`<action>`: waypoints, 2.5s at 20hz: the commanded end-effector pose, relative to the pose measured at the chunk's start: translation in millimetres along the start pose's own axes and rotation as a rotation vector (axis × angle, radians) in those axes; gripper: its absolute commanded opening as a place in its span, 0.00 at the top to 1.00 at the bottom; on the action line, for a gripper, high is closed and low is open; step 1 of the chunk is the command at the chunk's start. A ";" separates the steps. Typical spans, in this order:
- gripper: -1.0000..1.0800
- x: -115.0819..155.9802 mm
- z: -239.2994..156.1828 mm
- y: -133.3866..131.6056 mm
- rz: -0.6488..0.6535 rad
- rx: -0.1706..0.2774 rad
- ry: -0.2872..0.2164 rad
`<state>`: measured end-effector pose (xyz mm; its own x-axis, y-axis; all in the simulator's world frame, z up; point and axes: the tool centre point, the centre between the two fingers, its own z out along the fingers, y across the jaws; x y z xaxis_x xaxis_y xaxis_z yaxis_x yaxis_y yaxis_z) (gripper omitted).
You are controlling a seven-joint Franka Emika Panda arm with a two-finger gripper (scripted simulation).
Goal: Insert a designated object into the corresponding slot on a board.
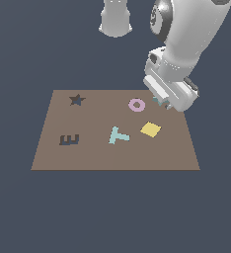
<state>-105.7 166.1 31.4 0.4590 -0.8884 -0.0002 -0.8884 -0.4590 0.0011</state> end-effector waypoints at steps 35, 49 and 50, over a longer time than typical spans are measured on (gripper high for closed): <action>1.00 46.4 -3.5 46.5 -0.143 0.001 0.000; 1.00 144.4 -6.1 110.0 -0.395 0.002 0.000; 1.00 152.7 -6.3 113.8 -0.414 0.002 0.000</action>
<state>-136.9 -7.9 37.3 0.7582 -0.6521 -0.0006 -0.6521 -0.7582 -0.0003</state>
